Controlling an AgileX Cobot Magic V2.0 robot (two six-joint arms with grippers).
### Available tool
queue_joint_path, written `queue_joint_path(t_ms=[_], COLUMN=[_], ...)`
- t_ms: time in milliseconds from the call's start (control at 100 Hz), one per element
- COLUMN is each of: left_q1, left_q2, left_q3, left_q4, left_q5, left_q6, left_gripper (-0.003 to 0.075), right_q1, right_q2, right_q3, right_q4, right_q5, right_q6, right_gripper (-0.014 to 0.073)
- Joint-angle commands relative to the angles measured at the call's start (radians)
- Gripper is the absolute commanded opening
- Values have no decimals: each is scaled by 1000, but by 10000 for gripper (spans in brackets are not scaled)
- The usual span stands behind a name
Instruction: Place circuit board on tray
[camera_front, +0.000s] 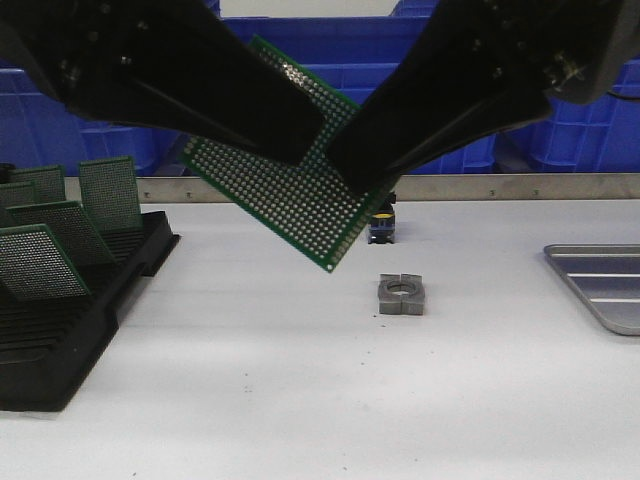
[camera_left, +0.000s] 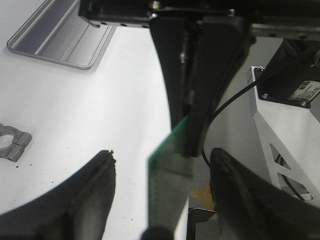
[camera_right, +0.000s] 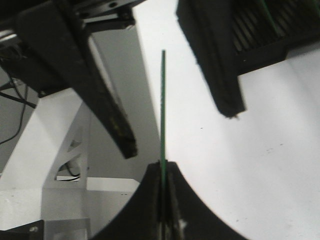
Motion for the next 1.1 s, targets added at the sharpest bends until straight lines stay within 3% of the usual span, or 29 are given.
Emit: queue_joint_path(t_ms=[0,230,410,520,770,1090], left_q1=[-7,-7,-7,-7,-7,-7], left_q2=[-25,-25,-25,-25,-25,-25], left_q3=[-29,-29,-29,-29,-29,-29], left_q4=[-65,-65,-65,-65,-65,-65], left_q5=[-4,-61,-71,-86,-94,-94], left_q6=[-6,-6,-6,-6,-6,-6], left_gripper=[426,426,425,425,424,424], right_q1=[-8,-100,-275,-404,-559,-570], right_q2=[-25,-25,-25,-21,102,256], right_q3=[-30,-30,-28,-9,38,25], right_q4=[54,-169,-192,-194,-204,-191], right_q5=[67,74,12,-118,-397,-561], right_q6=[71,289,421,496,513,513], right_gripper=[-67,-67,-67,-67,-67,-66])
